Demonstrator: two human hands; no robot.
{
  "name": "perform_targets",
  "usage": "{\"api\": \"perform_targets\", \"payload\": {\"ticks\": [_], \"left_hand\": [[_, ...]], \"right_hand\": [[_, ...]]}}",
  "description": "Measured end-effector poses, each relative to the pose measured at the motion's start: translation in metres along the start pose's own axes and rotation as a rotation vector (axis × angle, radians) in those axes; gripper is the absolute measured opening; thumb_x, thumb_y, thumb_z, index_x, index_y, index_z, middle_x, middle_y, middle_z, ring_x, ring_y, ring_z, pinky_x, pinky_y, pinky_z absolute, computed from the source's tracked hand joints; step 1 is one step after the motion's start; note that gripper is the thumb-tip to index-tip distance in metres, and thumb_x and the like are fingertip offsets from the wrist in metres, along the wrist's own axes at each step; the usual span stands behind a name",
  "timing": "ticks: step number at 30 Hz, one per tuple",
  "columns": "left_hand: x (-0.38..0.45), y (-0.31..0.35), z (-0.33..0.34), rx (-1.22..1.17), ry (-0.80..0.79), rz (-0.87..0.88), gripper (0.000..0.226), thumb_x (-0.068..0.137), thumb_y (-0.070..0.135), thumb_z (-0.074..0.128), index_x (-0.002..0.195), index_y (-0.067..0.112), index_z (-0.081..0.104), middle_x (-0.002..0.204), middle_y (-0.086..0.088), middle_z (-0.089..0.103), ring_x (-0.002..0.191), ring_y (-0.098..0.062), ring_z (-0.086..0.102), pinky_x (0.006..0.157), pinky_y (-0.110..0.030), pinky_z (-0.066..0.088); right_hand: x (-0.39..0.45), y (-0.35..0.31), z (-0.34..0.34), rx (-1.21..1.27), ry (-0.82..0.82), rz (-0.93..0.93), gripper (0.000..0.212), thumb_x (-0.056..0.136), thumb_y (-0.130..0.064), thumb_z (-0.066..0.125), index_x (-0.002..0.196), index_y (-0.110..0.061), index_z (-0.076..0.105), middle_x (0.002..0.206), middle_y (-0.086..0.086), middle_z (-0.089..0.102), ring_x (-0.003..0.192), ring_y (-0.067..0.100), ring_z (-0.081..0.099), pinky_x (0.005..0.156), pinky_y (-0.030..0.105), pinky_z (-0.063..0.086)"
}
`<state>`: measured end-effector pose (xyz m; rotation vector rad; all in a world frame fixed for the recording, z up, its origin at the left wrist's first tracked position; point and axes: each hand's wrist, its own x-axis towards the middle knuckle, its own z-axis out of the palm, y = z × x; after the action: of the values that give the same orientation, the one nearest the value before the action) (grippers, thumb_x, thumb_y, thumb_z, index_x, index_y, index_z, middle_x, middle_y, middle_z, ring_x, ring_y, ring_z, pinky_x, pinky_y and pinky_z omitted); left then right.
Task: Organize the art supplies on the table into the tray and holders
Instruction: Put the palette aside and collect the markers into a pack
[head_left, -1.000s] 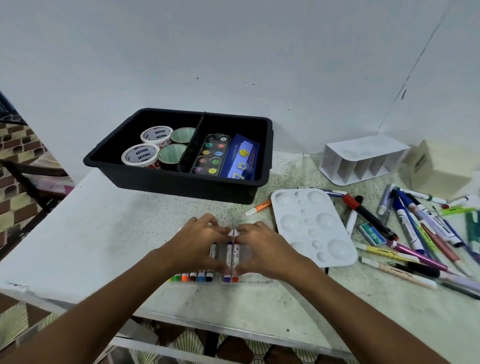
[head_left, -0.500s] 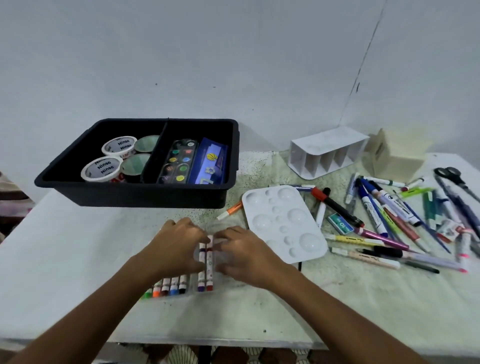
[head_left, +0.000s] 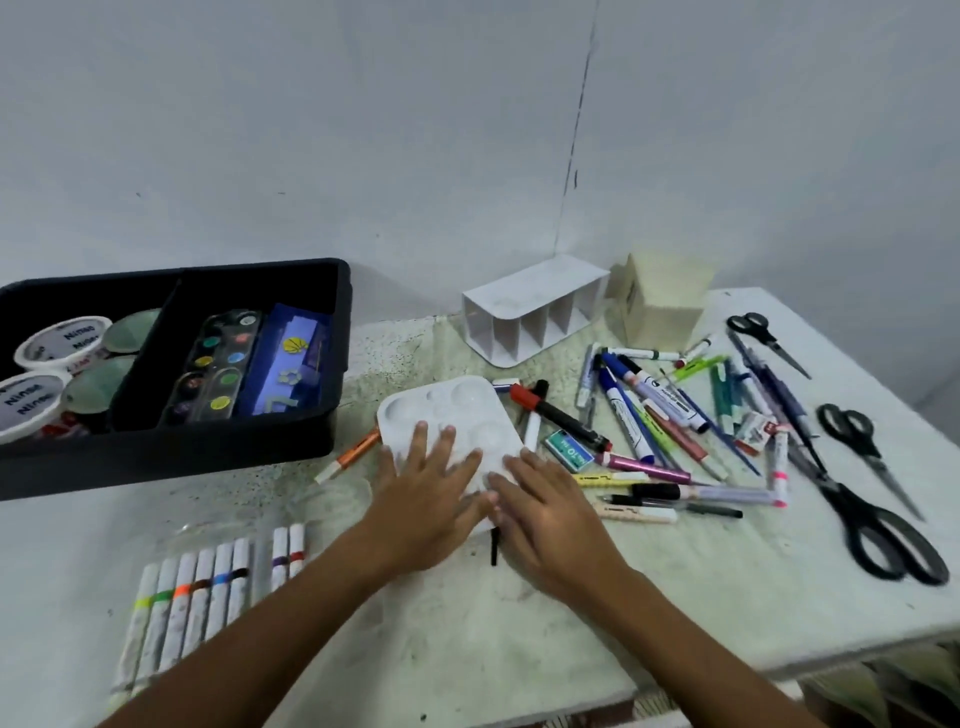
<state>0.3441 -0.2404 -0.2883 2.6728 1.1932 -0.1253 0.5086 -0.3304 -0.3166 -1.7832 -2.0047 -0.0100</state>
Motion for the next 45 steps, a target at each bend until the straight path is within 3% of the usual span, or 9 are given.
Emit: {"api": "perform_targets", "payload": {"ticks": [5, 8, 10, 14, 17, 22, 32, 38, 45], "left_hand": [[0.022, -0.031, -0.016, 0.004, 0.059, 0.001, 0.114, 0.063, 0.086, -0.018, 0.140, 0.028, 0.042, 0.161, 0.001, 0.017, 0.149, -0.030, 0.004, 0.115, -0.056, 0.015], [0.031, -0.044, -0.021, -0.070, 0.150, -0.061, 0.090, 0.070, 0.071, 0.004, 0.124, 0.019, 0.054, 0.155, -0.003, 0.033, 0.147, -0.031, 0.015, 0.113, -0.051, 0.019], [0.033, -0.044, -0.022, -0.142, 0.207, -0.109, 0.089, 0.070, 0.071, 0.008, 0.129, 0.019, 0.051, 0.154, -0.006, 0.034, 0.147, -0.031, 0.015, 0.113, -0.050, 0.019], [0.037, -0.044, -0.017, -0.136, 0.026, -0.182, 0.122, 0.050, 0.099, 0.000, 0.151, 0.034, 0.017, 0.162, -0.002, 0.007, 0.148, -0.030, -0.008, 0.115, -0.058, 0.008], [0.045, -0.054, -0.021, -0.155, -0.023, -0.194, 0.125, 0.046, 0.102, 0.008, 0.152, 0.037, 0.013, 0.163, 0.000, 0.002, 0.147, -0.025, -0.016, 0.116, -0.060, 0.006], [0.054, -0.060, -0.032, -0.202, -0.073, -0.196, 0.114, 0.050, 0.090, 0.022, 0.151, 0.037, 0.019, 0.162, -0.002, 0.007, 0.148, -0.025, -0.012, 0.117, -0.054, 0.005], [0.064, -0.055, -0.026, -0.131, 0.012, -0.233, 0.112, 0.056, 0.089, 0.013, 0.153, 0.033, 0.014, 0.162, -0.006, 0.005, 0.148, -0.029, -0.012, 0.116, -0.058, 0.003], [0.061, -0.029, -0.026, -0.126, 0.249, 0.026, 0.084, 0.078, 0.073, 0.025, 0.147, 0.026, 0.034, 0.158, -0.003, 0.025, 0.149, -0.025, 0.003, 0.118, -0.055, 0.008], [0.089, 0.023, -0.018, -0.030, 0.324, 0.335, 0.063, 0.088, 0.052, 0.047, 0.141, 0.017, 0.048, 0.150, -0.003, 0.041, 0.146, -0.027, 0.022, 0.117, -0.052, 0.016]], "right_hand": [[0.016, 0.004, -0.001, 0.128, -0.096, -0.077, 0.052, 0.097, -0.031, 0.040, 0.146, -0.014, 0.039, 0.148, 0.006, 0.044, 0.140, 0.019, 0.035, 0.117, 0.041, 0.021], [0.031, 0.008, -0.012, 0.254, -0.002, -0.021, 0.046, 0.093, -0.023, 0.039, 0.136, -0.011, 0.053, 0.138, 0.007, 0.055, 0.130, 0.017, 0.048, 0.111, 0.024, 0.030], [0.038, 0.017, -0.020, 0.282, 0.127, -0.014, 0.040, 0.089, -0.014, 0.042, 0.122, -0.007, 0.064, 0.125, 0.007, 0.064, 0.117, 0.018, 0.058, 0.104, 0.020, 0.039], [0.039, 0.044, -0.026, 0.203, 0.237, 0.042, 0.036, 0.085, -0.010, 0.046, 0.113, -0.006, 0.068, 0.114, 0.008, 0.066, 0.111, 0.022, 0.060, 0.098, 0.039, 0.050], [0.035, 0.060, -0.026, 0.078, 0.180, 0.160, 0.041, 0.087, -0.020, 0.050, 0.125, -0.009, 0.062, 0.127, 0.011, 0.061, 0.126, 0.033, 0.050, 0.106, 0.053, 0.040], [0.030, 0.072, -0.021, -0.025, -0.062, 0.258, 0.058, 0.095, -0.044, 0.031, 0.148, -0.020, 0.035, 0.152, 0.007, 0.036, 0.145, 0.027, 0.023, 0.119, 0.044, 0.010], [0.037, 0.074, -0.025, 0.002, -0.105, 0.230, 0.057, 0.095, -0.040, 0.038, 0.147, -0.017, 0.039, 0.149, 0.010, 0.042, 0.143, 0.029, 0.029, 0.116, 0.043, 0.019], [0.036, 0.077, -0.039, 0.361, -0.079, 0.215, 0.042, 0.097, -0.014, 0.052, 0.138, -0.019, 0.052, 0.147, -0.003, 0.044, 0.120, 0.016, 0.054, 0.095, 0.021, 0.042], [0.044, 0.103, -0.052, 0.303, 0.071, 0.165, 0.035, 0.088, -0.013, 0.049, 0.116, -0.010, 0.068, 0.123, 0.005, 0.063, 0.111, 0.019, 0.060, 0.095, 0.032, 0.048]]}}
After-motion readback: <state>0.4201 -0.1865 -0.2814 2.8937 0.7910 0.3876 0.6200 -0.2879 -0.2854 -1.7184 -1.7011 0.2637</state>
